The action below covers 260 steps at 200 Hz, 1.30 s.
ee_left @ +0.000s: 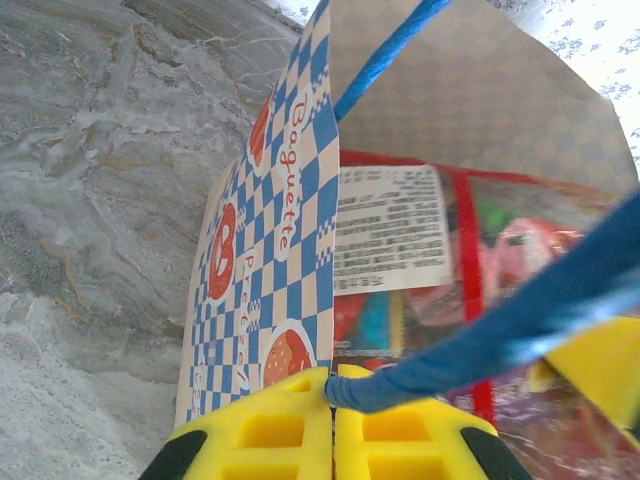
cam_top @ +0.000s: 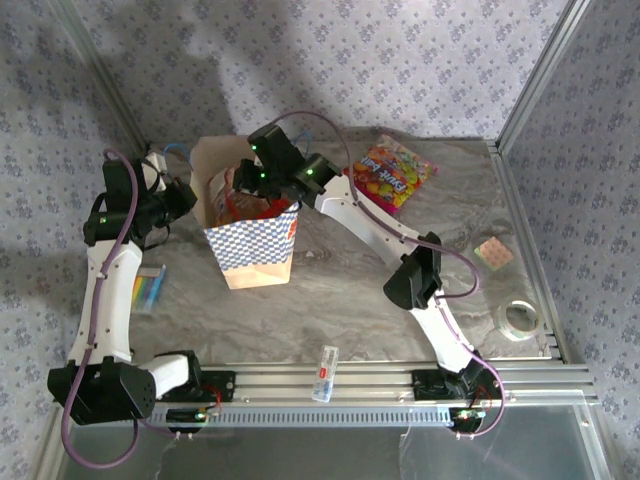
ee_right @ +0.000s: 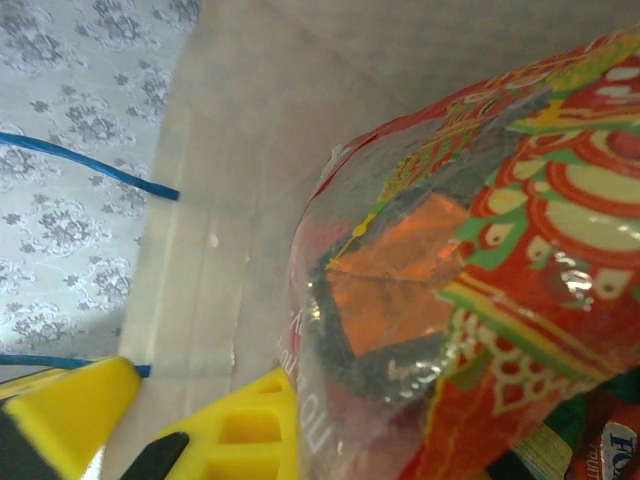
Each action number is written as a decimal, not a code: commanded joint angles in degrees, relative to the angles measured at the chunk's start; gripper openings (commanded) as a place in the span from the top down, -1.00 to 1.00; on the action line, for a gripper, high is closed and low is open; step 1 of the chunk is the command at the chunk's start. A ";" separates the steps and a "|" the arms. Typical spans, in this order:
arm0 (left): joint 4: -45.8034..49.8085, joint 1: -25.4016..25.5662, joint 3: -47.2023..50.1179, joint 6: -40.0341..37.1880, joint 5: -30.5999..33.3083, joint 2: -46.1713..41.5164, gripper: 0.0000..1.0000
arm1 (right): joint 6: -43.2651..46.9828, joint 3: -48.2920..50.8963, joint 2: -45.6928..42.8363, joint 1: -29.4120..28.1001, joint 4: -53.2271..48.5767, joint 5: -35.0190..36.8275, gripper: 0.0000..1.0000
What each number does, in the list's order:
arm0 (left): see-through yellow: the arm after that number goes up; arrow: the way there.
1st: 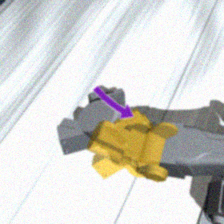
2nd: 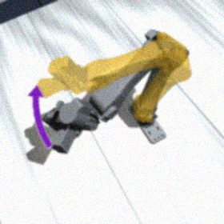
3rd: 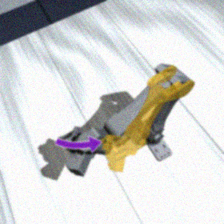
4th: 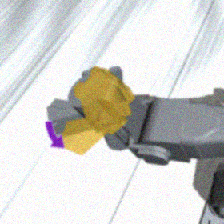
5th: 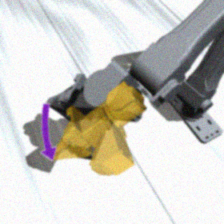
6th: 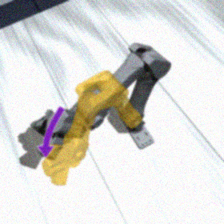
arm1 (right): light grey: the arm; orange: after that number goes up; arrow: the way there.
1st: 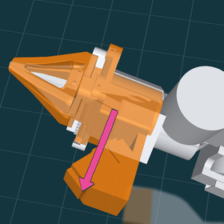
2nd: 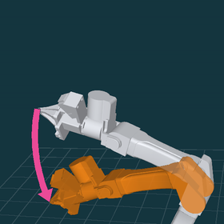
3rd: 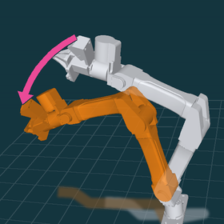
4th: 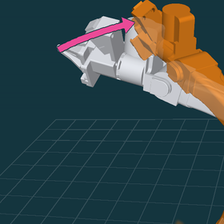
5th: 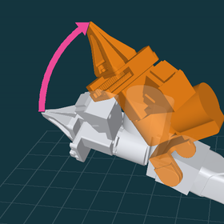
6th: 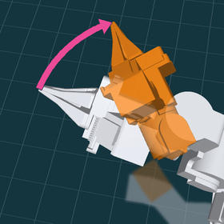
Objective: Place the snacks into the paper bag
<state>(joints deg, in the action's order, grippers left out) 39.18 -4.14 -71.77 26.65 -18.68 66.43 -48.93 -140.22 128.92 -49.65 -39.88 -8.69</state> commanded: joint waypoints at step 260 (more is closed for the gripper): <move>-1.56 -0.51 -0.97 1.82 -2.46 -2.61 0.84 | 17.66 -6.93 -2.18 -4.44 -14.19 25.42 0.22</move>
<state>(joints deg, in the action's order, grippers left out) 39.29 -4.14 -71.75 27.73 -18.87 66.19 -35.16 -145.49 129.49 -52.84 -52.84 12.12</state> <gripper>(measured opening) 0.080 0.390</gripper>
